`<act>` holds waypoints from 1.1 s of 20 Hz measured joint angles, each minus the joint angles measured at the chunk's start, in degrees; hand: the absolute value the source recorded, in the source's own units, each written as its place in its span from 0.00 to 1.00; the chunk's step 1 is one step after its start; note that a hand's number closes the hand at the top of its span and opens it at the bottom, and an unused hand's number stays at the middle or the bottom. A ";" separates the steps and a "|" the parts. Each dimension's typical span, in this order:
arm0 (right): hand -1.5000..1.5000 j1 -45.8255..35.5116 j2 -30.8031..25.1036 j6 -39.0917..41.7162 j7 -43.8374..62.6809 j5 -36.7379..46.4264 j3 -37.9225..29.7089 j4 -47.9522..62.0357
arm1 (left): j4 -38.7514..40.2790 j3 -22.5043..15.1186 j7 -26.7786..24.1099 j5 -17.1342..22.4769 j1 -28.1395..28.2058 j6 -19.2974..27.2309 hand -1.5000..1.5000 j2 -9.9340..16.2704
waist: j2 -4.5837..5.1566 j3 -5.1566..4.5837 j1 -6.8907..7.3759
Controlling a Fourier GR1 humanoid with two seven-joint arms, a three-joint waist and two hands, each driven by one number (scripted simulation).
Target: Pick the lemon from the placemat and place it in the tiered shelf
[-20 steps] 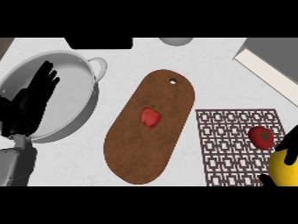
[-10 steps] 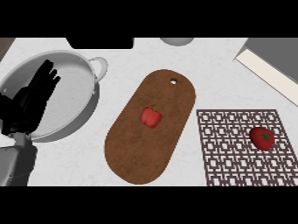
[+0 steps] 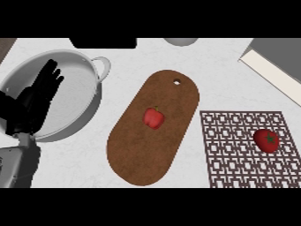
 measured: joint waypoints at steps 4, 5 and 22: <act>1.00 -0.14 -3.70 -2.67 -7.83 1.44 -0.83 10.28 | -2.71 -0.69 1.41 -0.23 1.42 0.20 0.50 -0.46 | -0.01 0.01 0.14; 1.00 -0.71 -4.58 -3.63 -10.04 2.21 -0.36 13.49 | -3.09 -0.68 1.53 -0.17 1.51 0.15 0.50 -0.47 | 0.00 0.01 0.20; 0.00 -11.00 -18.20 -12.25 -33.18 7.80 4.57 53.73 | 0.37 -0.59 0.02 -1.02 -0.48 0.00 0.50 -1.43 | 0.16 0.02 0.56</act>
